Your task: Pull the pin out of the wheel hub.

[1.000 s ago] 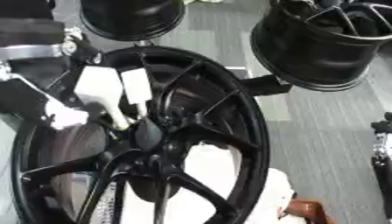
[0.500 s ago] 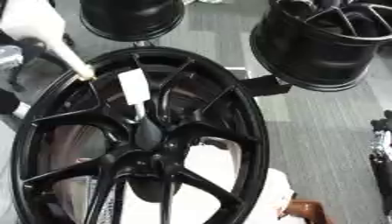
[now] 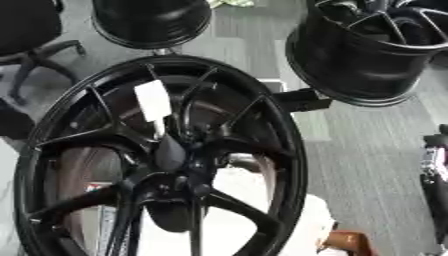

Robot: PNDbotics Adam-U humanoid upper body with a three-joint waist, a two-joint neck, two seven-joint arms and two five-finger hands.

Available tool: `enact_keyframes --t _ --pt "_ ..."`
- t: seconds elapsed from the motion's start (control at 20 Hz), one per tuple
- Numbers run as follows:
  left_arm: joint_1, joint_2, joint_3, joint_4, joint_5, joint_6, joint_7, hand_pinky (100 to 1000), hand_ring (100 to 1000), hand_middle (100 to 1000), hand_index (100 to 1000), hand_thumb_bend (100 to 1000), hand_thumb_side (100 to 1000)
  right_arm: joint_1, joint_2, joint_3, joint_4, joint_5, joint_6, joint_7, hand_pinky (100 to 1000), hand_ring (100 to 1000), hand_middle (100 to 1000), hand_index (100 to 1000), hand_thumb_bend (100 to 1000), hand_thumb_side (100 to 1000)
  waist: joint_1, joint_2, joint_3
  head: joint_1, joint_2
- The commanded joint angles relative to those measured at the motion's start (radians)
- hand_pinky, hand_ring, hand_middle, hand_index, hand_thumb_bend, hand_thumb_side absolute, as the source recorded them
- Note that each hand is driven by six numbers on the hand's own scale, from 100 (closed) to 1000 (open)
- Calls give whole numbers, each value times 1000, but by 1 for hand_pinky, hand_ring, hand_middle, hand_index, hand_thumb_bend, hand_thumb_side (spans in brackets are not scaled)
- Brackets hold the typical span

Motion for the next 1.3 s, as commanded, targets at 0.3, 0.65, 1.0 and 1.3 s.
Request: enact_keyframes --t 0.3,0.65,1.0,1.3 --pt "26 27 18 102 -79 -74 25 642 494 354 581 100 285 -2 -20 -14 -18 5 -5 -8 883 860 633 797 100 628 2 -20 -4 12 -11" --pt "40 17 17 112 -111 -254 -122 901 831 807 949 100 773 -2 -18 -14 -18 3 -5 -10 883 859 632 797 100 630 1 -20 -3 14 -11" --pt "41 13 26 126 -162 -299 -115 909 835 802 951 100 810 -3 -17 -12 -18 2 -3 -10 882 859 631 796 100 629 4 -19 -3 10 -9" --pt "44 11 23 121 -166 -295 -120 905 831 791 918 100 246 -4 -19 -12 -18 0 -4 -10 882 858 631 796 100 630 4 -21 -3 9 -9"
